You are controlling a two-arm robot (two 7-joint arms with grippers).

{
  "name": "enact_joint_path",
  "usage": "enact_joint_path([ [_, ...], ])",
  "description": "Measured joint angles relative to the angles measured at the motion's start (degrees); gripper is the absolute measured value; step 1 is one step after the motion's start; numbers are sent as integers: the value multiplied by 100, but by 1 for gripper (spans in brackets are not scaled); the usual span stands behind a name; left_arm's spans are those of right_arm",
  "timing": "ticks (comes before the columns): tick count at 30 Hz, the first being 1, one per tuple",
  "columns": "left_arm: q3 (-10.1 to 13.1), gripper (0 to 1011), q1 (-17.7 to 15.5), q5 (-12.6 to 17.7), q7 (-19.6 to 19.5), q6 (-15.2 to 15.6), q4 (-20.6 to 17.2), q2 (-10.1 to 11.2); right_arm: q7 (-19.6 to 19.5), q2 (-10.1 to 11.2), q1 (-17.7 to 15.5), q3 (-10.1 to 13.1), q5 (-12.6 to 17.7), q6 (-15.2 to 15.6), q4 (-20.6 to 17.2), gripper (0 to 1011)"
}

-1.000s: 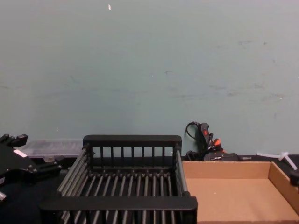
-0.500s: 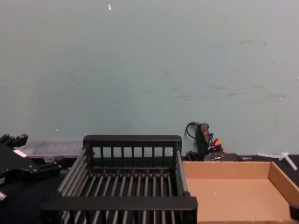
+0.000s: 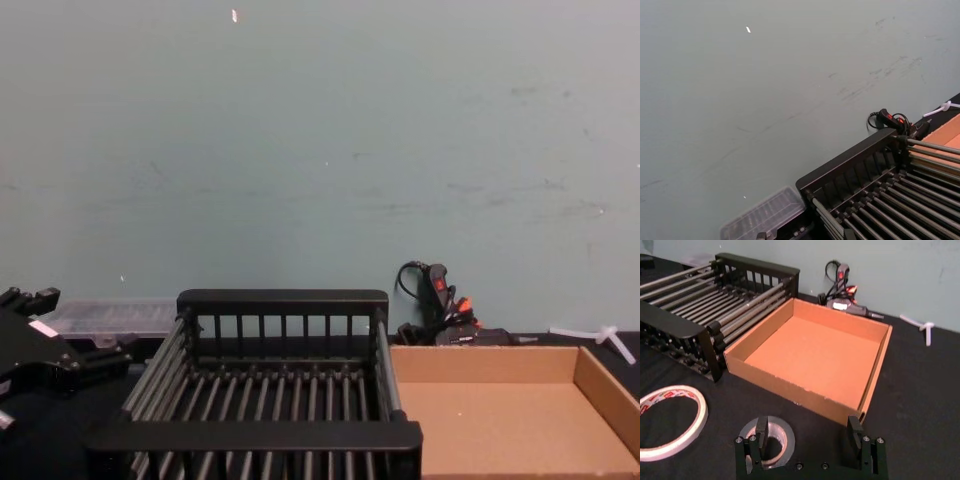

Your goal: Pick up the white tape and place it into the black box , Pick up the silver tape and place it into the brown box.

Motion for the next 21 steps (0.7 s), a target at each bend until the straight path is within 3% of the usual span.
enact_joint_path([
  [7, 0, 1001, 0, 0, 0, 0, 0, 0, 67, -108, -38, 66, 54, 341, -9, 1002],
  [21, 0, 1001, 0, 0, 0, 0, 0, 0, 183, -311, 76, 116, -63, 594, 147, 1002],
])
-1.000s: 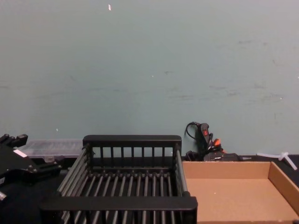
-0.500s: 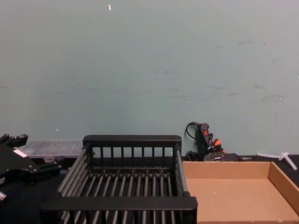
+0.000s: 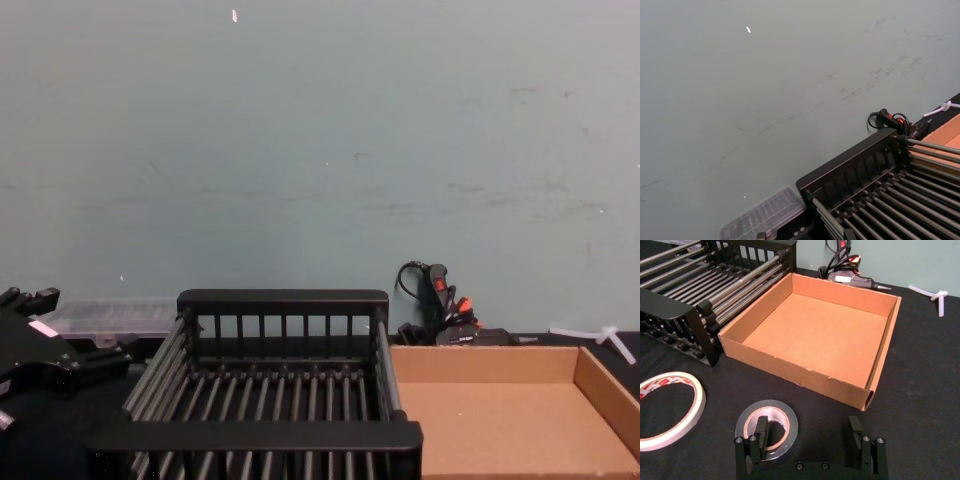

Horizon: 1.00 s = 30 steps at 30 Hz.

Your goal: Pick up the white tape and place it into the black box , Pick up the silver tape and place it into the brown box.

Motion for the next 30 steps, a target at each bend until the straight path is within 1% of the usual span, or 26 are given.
enact_joint_path([
  [12, 0, 1001, 0, 0, 0, 0, 0, 0, 133, -166, 126, 23, -162, 125, 172, 1002],
  [20, 0, 1001, 0, 0, 0, 0, 0, 0, 188, -262, 144, 59, -257, 182, 211, 1002],
  [30, 1, 1001, 0, 0, 0, 0, 0, 0, 187, -256, 144, 60, -258, 179, 212, 1002],
])
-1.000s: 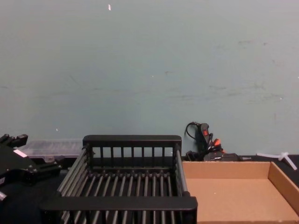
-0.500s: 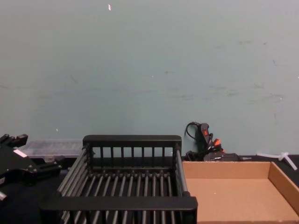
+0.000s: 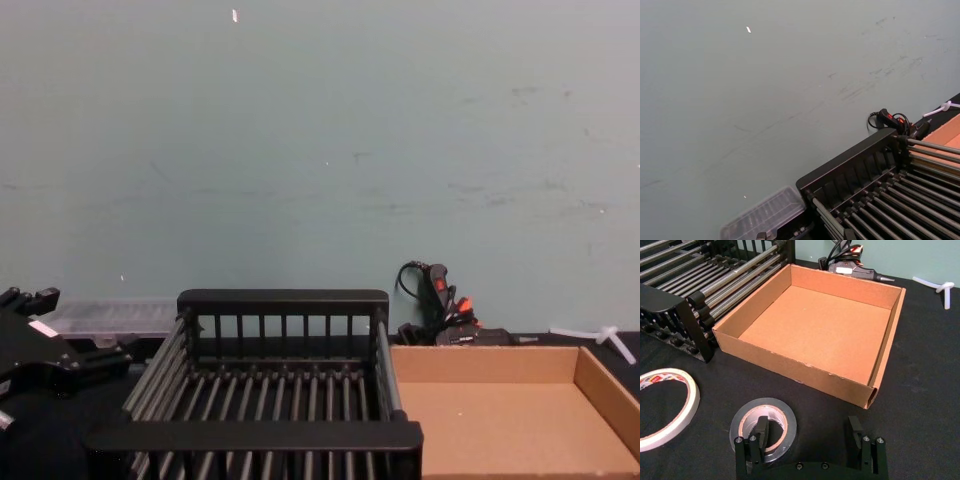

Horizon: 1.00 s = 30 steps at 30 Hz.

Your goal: Pick up the white tape and place it into the black box , Pick up the silver tape and place it into the brown box.

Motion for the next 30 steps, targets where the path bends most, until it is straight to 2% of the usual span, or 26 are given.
enact_joint_path([
  [5, 0, 1001, 0, 0, 0, 0, 0, 0, -1, 3, 0, -1, 3, -4, 0, 982],
  [10, 0, 1001, 0, 0, 0, 0, -1, 0, -3, 5, 0, -3, 7, -7, -1, 891],
  [21, 0, 1001, 0, 0, 0, 0, 0, 0, -10, 9, -1, -9, 15, -13, -4, 563],
  [26, 0, 1001, 0, 0, 0, 0, 0, 0, -10, 10, 0, -8, 16, -15, -4, 369],
  [28, 0, 1001, 0, 0, 0, 0, 0, 0, -10, 10, 0, -9, 17, -15, -5, 358],
  [29, 0, 1001, 0, 0, 0, 0, 0, 0, -10, 10, 0, -9, 18, -15, -5, 289],
  [30, 0, 1001, 0, 0, 0, 0, 0, 0, -10, 10, 0, -9, 19, -15, -5, 268],
])
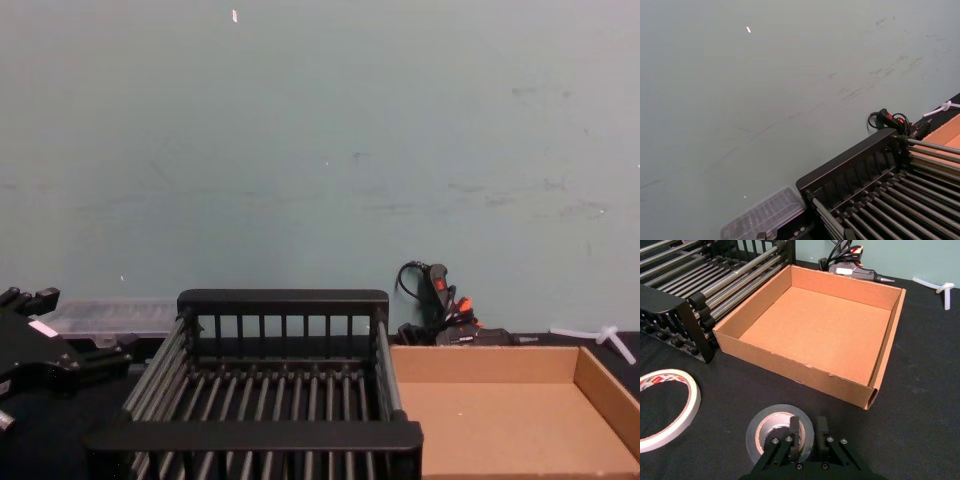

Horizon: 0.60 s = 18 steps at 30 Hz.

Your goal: Pick up the white tape and place it into the black box , Pick up the silver tape and place it into the brown box.

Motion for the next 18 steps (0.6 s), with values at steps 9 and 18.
enact_joint_path([
  [9, 0, 1001, 0, 0, 0, 0, 0, 0, 1, 0, 0, 0, 2, -1, 0, 144],
  [18, 0, 1001, 0, 0, 0, 0, 0, 0, 28, -12, -14, 23, -1, -27, 0, 144],
])
